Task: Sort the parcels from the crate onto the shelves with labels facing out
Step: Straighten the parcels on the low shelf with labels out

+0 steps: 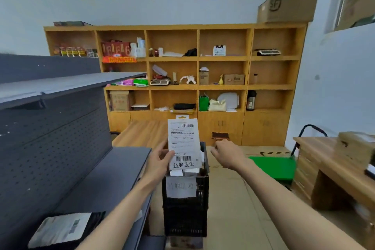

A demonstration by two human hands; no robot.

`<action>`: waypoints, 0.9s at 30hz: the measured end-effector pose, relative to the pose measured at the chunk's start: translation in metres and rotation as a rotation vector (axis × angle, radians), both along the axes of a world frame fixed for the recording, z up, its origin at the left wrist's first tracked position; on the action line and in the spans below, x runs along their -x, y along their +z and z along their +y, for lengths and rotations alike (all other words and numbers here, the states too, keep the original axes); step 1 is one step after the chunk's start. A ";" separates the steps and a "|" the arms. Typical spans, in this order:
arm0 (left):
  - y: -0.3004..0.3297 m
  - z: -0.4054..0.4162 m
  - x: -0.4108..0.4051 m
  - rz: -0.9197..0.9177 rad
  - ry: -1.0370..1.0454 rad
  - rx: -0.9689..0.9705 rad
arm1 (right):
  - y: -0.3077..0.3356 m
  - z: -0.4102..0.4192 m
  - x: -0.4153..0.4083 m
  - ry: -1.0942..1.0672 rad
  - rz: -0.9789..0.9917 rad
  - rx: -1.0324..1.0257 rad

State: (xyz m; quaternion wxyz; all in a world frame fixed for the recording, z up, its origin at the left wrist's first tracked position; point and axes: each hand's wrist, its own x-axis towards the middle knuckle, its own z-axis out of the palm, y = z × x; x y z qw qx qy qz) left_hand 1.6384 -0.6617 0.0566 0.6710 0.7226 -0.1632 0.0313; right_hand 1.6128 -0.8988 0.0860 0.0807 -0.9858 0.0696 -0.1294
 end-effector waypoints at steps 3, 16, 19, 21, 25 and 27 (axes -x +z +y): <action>0.002 0.001 -0.055 0.017 -0.038 0.016 | 0.011 0.004 -0.058 -0.002 -0.009 -0.033; -0.007 -0.035 -0.285 0.059 -0.080 0.053 | 0.002 -0.026 -0.269 -0.063 0.023 -0.091; -0.020 -0.055 -0.333 0.072 -0.078 0.027 | -0.012 -0.044 -0.311 -0.073 0.048 -0.129; -0.030 -0.071 -0.367 0.074 -0.067 -0.003 | -0.022 -0.061 -0.342 -0.082 0.057 -0.157; -0.051 -0.111 -0.435 0.121 -0.066 -0.044 | -0.046 -0.099 -0.407 -0.072 0.068 -0.236; -0.061 -0.134 -0.467 0.141 -0.077 -0.055 | -0.061 -0.119 -0.444 -0.059 0.060 -0.291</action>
